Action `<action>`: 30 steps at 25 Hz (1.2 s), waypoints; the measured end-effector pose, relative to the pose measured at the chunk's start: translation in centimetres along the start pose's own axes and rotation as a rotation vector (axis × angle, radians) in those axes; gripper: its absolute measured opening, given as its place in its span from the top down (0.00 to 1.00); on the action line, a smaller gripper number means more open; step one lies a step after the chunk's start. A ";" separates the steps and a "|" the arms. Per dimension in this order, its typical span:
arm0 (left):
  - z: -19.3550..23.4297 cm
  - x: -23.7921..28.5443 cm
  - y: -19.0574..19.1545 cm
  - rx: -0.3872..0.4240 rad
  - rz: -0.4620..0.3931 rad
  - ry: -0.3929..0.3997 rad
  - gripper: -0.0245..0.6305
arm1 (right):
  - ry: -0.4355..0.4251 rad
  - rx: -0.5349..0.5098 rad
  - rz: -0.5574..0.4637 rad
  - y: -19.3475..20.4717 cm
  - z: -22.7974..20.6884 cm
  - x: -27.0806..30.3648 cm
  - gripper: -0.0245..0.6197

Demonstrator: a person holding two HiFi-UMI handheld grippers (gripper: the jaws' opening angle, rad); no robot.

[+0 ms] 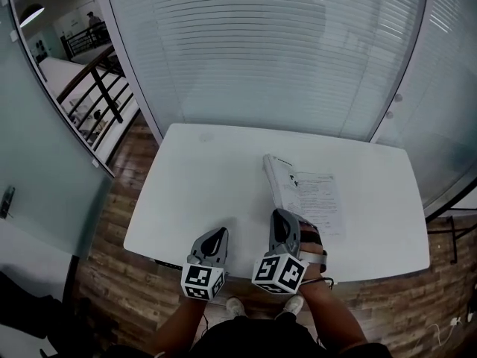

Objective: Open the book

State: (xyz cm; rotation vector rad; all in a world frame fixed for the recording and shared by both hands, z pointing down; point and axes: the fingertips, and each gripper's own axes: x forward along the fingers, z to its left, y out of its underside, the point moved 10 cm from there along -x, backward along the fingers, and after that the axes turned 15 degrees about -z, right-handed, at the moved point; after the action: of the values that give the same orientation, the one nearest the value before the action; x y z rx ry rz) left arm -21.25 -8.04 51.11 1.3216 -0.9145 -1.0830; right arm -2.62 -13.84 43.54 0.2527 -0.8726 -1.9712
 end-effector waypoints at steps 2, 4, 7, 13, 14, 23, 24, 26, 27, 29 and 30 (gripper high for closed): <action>1.3 -1.3 0.2 -0.001 0.005 -0.028 0.95 | -0.024 -0.031 -0.006 -0.6 1.9 0.9 0.93; 2.4 -2.5 0.3 -0.002 0.013 -0.054 0.95 | -0.047 -0.058 -0.012 -1.0 3.6 1.9 0.93; 3.7 -3.8 0.5 -0.005 0.022 -0.084 0.95 | -0.098 -0.074 -0.020 -1.6 6.0 3.3 0.93; 5.1 -5.1 0.8 -0.013 0.030 -0.111 0.95 | -0.216 -0.063 -0.026 -1.3 10.8 5.5 0.93; 5.1 -5.2 0.8 -0.009 0.032 -0.109 0.95 | -0.234 -0.060 -0.023 -1.0 11.5 5.7 0.93; 5.2 -6.1 0.7 0.015 0.039 -0.115 0.95 | -0.313 0.099 -0.116 -0.5 12.7 5.3 0.85; 5.1 -5.9 0.6 0.014 0.036 -0.118 0.95 | -0.330 0.134 -0.138 -0.6 12.4 4.9 0.77; 4.9 -5.5 0.6 0.013 0.032 -0.123 0.95 | -0.337 0.197 -0.190 -1.2 11.7 4.1 0.75; 4.8 -5.4 0.5 0.013 0.032 -0.124 0.95 | -0.328 0.233 -0.210 -1.4 11.2 3.7 0.75; 4.5 -4.9 0.5 0.016 0.034 -0.116 0.95 | -0.297 0.315 -0.223 -1.5 9.8 3.1 0.75; 4.2 -4.6 0.4 0.018 0.034 -0.108 0.95 | -0.277 0.356 -0.220 -1.3 9.0 2.9 0.75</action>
State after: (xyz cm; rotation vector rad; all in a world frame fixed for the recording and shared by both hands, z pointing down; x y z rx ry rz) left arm -26.54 -4.84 52.12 1.2677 -1.0258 -1.1302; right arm -9.57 -11.54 49.66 0.2937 -1.4313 -2.0737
